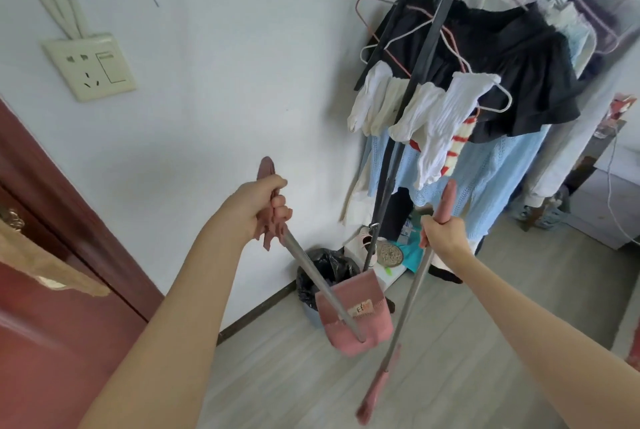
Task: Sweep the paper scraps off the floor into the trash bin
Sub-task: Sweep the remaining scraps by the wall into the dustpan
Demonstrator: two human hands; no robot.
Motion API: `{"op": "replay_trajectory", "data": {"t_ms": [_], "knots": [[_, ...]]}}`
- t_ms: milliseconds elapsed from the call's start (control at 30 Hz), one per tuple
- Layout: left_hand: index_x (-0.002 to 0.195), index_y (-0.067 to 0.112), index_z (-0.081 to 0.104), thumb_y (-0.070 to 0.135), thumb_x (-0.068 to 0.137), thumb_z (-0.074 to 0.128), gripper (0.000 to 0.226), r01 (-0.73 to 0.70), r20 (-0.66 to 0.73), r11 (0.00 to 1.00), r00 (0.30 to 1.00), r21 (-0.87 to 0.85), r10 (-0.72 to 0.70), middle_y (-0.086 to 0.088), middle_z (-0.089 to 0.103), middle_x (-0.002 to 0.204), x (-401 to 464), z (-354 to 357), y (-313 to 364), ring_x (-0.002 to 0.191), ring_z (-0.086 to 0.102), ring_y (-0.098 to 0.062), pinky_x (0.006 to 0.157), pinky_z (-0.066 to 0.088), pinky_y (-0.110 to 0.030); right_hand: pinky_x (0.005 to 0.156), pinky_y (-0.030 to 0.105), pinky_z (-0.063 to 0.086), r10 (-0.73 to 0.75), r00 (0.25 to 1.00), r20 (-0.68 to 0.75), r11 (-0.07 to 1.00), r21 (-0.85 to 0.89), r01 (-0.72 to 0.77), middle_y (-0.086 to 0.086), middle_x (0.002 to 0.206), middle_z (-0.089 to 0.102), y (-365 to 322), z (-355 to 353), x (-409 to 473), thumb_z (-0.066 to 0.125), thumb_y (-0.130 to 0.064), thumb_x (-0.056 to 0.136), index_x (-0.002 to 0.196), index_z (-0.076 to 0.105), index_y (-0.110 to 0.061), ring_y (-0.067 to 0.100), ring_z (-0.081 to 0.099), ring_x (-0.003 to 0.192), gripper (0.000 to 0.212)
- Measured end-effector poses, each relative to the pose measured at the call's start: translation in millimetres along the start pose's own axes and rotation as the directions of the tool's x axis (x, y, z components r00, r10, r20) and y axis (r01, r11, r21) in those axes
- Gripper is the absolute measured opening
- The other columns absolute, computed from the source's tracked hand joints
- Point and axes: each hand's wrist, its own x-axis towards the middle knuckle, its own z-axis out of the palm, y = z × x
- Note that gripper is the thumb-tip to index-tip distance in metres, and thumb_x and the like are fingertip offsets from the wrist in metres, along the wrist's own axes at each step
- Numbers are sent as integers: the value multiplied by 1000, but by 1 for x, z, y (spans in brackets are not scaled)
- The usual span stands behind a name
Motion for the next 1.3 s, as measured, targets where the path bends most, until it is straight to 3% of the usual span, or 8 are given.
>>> {"op": "replay_trajectory", "data": {"t_ms": [233, 467, 600, 633, 700, 767, 1000, 1300], "knots": [[69, 20, 33, 16, 92, 45, 26, 5, 229, 923, 968, 385, -100, 7, 32, 42, 5, 80, -21, 40, 39, -11, 38, 32, -19, 53, 25, 48, 288, 942, -170, 918, -230, -323, 7, 62, 55, 62, -80, 3, 47, -30, 84, 72, 57, -6, 23, 52, 44, 28], [65, 18, 43, 14, 91, 42, 27, -7, 315, 849, 930, 529, -189, 6, 34, 37, 22, 167, -61, 34, 33, -12, 33, 32, -17, 33, 15, 44, 592, 804, 51, 756, 312, -576, 4, 70, 48, 142, -182, -2, 40, 4, 92, 75, 49, -5, 9, 59, 47, 21], [134, 5, 25, 6, 91, 40, 45, -29, 326, 835, 928, 550, -182, 3, 35, 42, 38, 238, -94, 32, 31, -10, 34, 32, -18, 53, 29, 58, 580, 768, 272, 419, 708, -568, -2, 96, 50, 174, -243, 7, 20, 13, 91, 129, 44, -11, 7, 50, 98, 51], [86, 11, 38, 5, 91, 41, 9, -61, 339, 807, 924, 588, -178, 2, 35, 41, 35, 258, -100, 31, 32, -10, 34, 32, -17, 56, 33, 60, 580, 755, 305, 357, 738, -573, 0, 97, 50, 184, -258, 12, 26, 10, 92, 131, 45, -4, 9, 52, 97, 46], [84, 10, 47, 6, 92, 43, 10, -89, 330, 740, 925, 667, -186, -1, 36, 41, 43, 291, -121, 30, 33, -10, 33, 33, -17, 58, 38, 60, 597, 709, 375, 265, 742, -615, 0, 93, 49, 204, -286, 21, 55, -4, 86, 116, 55, 0, 9, 52, 93, 30], [84, 7, 47, 8, 92, 45, 9, -102, 318, 686, 928, 720, -196, -3, 38, 42, 51, 320, -142, 32, 35, -12, 37, 38, -20, 58, 37, 60, 638, 645, 420, 238, 689, -685, 3, 84, 47, 225, -309, 26, 75, -13, 70, 90, 57, -3, 14, 55, 72, 29], [78, 9, 55, 21, 87, 54, 15, -293, 364, 318, 911, 901, -191, -3, 51, 51, 64, 392, -219, 41, 46, -17, 50, 38, -25, 46, 27, 56, 687, 578, 441, 434, 389, -813, 15, 76, 45, 275, -360, 42, 45, 6, 94, 79, 52, -4, 19, 56, 51, 20], [98, 14, 64, 26, 87, 57, 18, -466, 439, 9, 826, 885, -354, -11, 66, 96, 75, 447, -303, 94, 63, -30, 72, 45, -31, 28, 17, 33, 794, 605, 58, 560, -455, -692, 7, 35, 46, 354, -352, 31, 33, -2, 95, 69, 45, -3, 13, 38, 18, 30]]}}
